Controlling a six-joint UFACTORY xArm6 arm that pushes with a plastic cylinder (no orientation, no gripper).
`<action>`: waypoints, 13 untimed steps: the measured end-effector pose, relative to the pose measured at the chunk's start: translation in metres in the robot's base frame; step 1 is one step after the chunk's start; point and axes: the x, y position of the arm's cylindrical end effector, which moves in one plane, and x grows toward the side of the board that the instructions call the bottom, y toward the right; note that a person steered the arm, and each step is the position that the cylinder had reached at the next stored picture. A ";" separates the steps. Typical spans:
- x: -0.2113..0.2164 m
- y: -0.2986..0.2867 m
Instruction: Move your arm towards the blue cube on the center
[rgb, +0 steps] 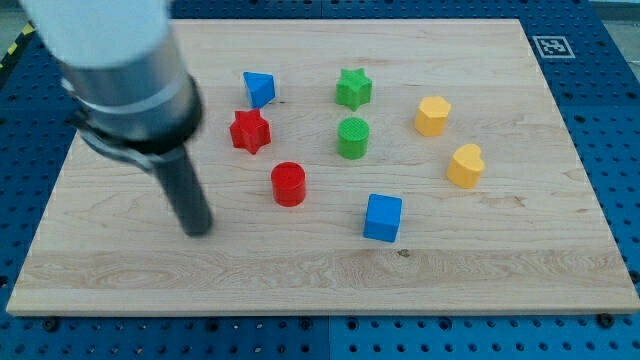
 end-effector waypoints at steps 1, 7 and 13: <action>0.038 0.102; 0.011 0.168; -0.001 0.162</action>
